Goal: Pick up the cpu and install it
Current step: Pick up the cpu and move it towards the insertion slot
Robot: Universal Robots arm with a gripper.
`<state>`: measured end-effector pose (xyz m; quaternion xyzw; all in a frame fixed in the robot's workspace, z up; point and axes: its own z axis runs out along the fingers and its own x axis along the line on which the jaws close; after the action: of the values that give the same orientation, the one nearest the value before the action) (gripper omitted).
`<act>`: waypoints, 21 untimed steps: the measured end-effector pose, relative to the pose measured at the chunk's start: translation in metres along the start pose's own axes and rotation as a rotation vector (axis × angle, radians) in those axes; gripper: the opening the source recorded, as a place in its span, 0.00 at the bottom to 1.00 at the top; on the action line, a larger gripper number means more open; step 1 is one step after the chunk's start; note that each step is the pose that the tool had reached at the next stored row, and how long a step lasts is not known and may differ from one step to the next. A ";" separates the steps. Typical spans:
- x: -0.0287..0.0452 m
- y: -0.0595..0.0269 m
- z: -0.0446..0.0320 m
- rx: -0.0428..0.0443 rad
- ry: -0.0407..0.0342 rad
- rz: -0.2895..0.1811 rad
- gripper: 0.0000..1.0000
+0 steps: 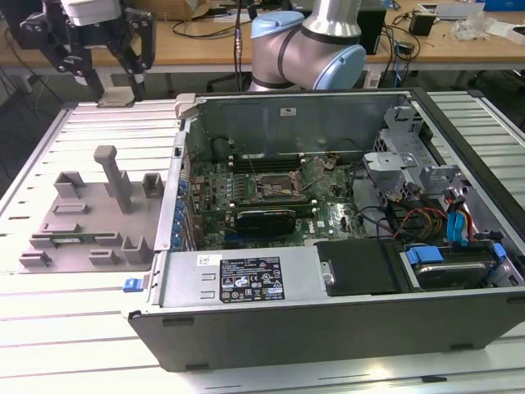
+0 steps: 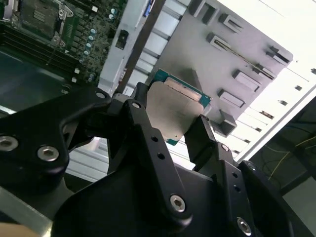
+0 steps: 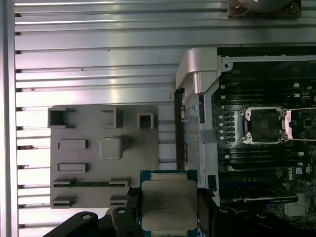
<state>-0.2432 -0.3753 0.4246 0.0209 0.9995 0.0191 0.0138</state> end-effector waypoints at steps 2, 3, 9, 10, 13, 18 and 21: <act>-0.0064 0.0000 0.0002 0.0000 0.0001 0.000 0.55; -0.0099 -0.0001 0.0002 0.0000 0.0001 0.000 0.55; -0.0389 -0.0005 0.0010 0.0000 0.0003 0.000 0.55; -0.0421 -0.0005 0.0011 0.0000 0.0003 0.000 0.55; -0.0553 -0.0008 0.0015 0.0000 0.0004 0.000 0.55; -0.0753 -0.0011 0.0020 -0.0001 0.0005 0.000 0.55; -0.0871 -0.0011 0.0023 0.0000 0.0007 0.000 0.55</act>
<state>-0.1562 -0.3800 0.4246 0.0209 0.9995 0.0191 0.0135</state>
